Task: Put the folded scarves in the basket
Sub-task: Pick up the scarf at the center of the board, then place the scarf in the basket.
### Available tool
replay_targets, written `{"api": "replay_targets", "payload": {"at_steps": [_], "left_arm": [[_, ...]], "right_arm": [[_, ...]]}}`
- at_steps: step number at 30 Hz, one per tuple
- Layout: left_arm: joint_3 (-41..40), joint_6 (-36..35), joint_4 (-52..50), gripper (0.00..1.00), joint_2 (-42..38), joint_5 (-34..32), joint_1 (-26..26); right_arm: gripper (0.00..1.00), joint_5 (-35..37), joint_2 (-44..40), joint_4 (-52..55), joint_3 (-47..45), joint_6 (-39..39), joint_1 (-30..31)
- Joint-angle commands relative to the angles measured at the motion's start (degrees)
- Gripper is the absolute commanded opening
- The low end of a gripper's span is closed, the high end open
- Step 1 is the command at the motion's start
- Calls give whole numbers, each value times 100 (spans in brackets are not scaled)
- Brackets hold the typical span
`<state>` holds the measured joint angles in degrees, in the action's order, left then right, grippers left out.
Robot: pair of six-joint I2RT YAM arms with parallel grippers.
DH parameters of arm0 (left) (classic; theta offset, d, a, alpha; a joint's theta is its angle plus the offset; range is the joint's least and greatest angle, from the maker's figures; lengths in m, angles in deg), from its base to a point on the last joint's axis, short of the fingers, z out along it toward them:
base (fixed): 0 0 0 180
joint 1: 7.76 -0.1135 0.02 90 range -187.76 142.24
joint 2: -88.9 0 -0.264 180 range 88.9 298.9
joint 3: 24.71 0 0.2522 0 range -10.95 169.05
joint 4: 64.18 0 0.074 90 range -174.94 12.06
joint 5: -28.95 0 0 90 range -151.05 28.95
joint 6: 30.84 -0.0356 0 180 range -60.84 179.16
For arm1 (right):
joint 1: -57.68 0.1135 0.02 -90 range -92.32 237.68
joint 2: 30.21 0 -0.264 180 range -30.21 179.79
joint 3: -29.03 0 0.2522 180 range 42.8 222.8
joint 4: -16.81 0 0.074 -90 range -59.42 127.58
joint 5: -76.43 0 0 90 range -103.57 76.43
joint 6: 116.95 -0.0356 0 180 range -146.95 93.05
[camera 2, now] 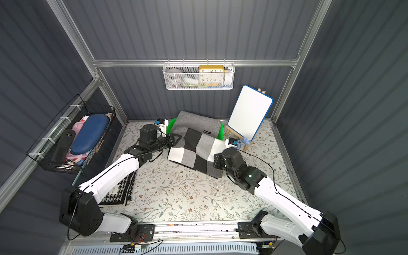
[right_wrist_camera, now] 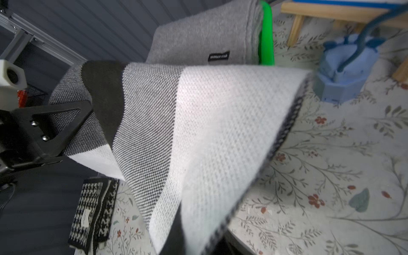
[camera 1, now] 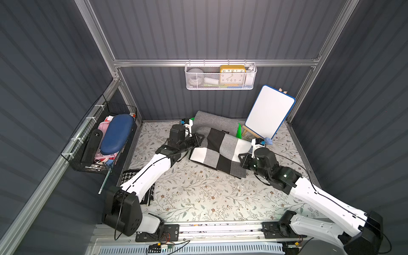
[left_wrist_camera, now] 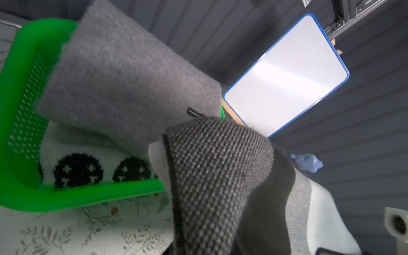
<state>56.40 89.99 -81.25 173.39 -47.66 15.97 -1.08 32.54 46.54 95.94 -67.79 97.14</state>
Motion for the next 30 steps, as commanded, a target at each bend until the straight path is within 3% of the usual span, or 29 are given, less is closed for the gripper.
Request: {"api": "replay_targets", "payload": {"at_steps": [1,8,17,26,28,29,30], "left_arm": [[783,-379,-16,0,378,-290,-202],[2109,-565,-328,0,1467,-552,-597],[3128,-568,-424,0,2719,-475,-957],[4236,-683,-399,11,3780,-119,-984],[4482,-701,-530,20,3958,-107,-984],[4565,-697,-583,38,4023,-120,-984],[4615,-688,-620,53,4055,-134,-983]], "right_arm": [[0,434,616,530,783,605,-211],[0,-187,2196,430,2194,891,-972],[0,-242,3753,565,3745,1265,-1255],[0,210,4552,189,4211,1196,-1533],[0,162,4730,211,4392,1241,-1593],[0,94,4820,249,4507,1295,-1621],[7,41,4905,309,4630,1327,-1639]]}}
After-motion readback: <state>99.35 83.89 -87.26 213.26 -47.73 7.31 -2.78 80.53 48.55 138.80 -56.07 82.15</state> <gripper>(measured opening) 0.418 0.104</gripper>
